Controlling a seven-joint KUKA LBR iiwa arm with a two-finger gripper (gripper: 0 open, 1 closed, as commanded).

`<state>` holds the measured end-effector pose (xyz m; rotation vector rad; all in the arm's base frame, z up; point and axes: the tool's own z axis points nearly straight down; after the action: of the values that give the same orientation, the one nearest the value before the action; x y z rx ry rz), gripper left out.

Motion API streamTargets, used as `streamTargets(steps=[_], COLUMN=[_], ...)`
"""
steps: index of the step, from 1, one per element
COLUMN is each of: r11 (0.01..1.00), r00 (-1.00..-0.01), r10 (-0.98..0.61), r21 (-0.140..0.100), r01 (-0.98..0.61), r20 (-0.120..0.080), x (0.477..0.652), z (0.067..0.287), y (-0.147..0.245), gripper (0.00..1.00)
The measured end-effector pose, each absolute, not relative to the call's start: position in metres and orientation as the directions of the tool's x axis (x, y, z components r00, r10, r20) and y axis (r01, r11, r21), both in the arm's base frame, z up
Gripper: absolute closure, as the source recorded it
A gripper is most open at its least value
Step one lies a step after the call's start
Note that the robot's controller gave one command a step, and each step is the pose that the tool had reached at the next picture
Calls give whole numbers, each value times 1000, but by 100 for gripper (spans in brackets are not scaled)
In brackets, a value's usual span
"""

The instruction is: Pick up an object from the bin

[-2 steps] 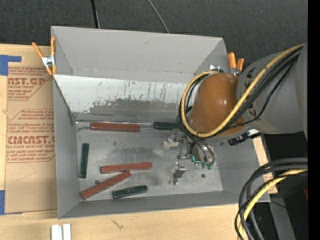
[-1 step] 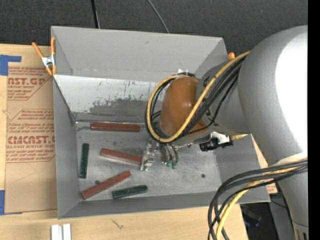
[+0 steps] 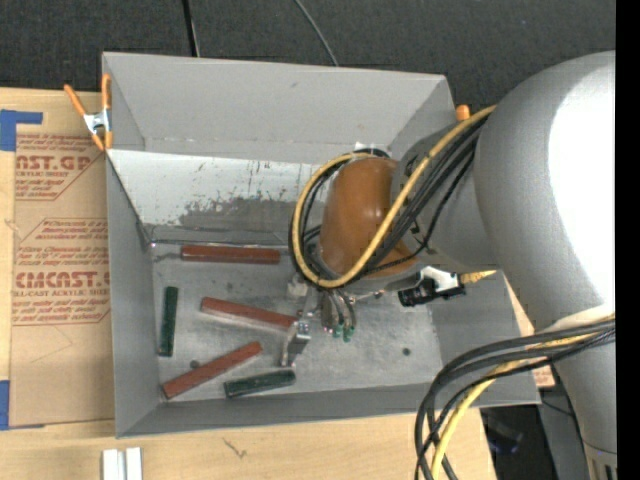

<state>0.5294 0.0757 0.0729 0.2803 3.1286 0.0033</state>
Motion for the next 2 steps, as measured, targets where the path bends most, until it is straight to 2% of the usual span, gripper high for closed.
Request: streamTargets(steps=[1, 2], r11=[984, 984], r00=[-984, -984], r10=[179, 178], r21=[6, 2], r01=[179, 178], r20=[-15, -1], x=[534, 529], z=[77, 73], y=[75, 76], gripper=[100, 0])
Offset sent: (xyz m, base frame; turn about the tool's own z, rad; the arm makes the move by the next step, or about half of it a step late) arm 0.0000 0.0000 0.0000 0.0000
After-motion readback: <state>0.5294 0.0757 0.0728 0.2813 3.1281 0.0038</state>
